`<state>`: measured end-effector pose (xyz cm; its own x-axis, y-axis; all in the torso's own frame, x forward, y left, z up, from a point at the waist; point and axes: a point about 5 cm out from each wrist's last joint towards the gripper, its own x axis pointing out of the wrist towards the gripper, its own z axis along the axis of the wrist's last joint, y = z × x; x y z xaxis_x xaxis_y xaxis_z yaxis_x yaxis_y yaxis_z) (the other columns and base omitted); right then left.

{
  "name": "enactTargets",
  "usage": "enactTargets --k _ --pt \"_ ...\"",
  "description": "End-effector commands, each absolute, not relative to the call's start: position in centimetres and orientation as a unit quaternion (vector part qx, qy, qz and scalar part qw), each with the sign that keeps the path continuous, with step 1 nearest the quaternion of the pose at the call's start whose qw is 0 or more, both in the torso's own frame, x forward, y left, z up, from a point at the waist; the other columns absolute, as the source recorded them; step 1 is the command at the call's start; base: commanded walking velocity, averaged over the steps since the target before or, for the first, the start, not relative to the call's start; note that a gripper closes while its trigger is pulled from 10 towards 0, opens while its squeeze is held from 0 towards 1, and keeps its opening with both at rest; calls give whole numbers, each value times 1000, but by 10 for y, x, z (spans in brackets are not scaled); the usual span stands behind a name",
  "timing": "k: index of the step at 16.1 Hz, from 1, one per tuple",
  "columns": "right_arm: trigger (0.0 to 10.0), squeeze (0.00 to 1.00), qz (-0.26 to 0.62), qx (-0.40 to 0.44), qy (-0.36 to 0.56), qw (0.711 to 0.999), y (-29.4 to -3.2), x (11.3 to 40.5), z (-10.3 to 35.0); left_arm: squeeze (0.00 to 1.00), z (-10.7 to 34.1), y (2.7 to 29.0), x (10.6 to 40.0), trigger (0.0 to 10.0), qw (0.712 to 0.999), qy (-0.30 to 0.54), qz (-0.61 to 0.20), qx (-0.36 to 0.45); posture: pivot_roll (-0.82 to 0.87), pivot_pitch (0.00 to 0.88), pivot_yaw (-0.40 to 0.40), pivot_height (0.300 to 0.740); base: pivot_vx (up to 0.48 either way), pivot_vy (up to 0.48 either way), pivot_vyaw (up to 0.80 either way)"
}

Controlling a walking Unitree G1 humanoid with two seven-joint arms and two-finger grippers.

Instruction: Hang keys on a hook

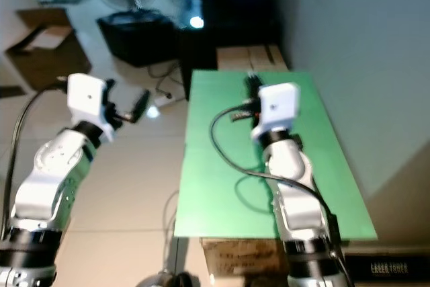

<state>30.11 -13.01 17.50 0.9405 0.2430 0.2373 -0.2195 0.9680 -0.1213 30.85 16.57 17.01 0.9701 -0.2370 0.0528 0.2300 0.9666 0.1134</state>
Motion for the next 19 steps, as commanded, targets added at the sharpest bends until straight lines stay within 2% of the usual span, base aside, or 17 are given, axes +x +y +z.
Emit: enactTargets --k 1,5,9,11,16,19 --pt "10000 0 136 -44 -127 982 -126 303 182 0 163 172 303 10000 994 -24 -88 51 -106 0 43 740 0 0 800" --pt "10000 0 183 -43 -98 977 -114 308 173 0 149 161 290 10000 995 -6 -79 55 -84 0 -9 740 0 0 800" --pt "10000 0 182 -14 -61 981 -114 302 155 0 137 173 277 10000 998 9 -27 61 -42 0 -65 740 0 0 800" --pt "10000 0 177 -19 -39 983 -119 297 140 0 131 170 269 10000 994 13 -38 98 -44 0 -66 740 0 0 800" --pt "10000 0 148 -8 -27 989 -128 289 130 0 132 155 283 10000 993 3 -65 102 -92 0 -21 740 0 0 800" --pt "10000 0 137 -6 -26 990 -132 290 131 0 133 152 281 10000 992 -3 -78 104 -84 0 -14 740 0 0 800"
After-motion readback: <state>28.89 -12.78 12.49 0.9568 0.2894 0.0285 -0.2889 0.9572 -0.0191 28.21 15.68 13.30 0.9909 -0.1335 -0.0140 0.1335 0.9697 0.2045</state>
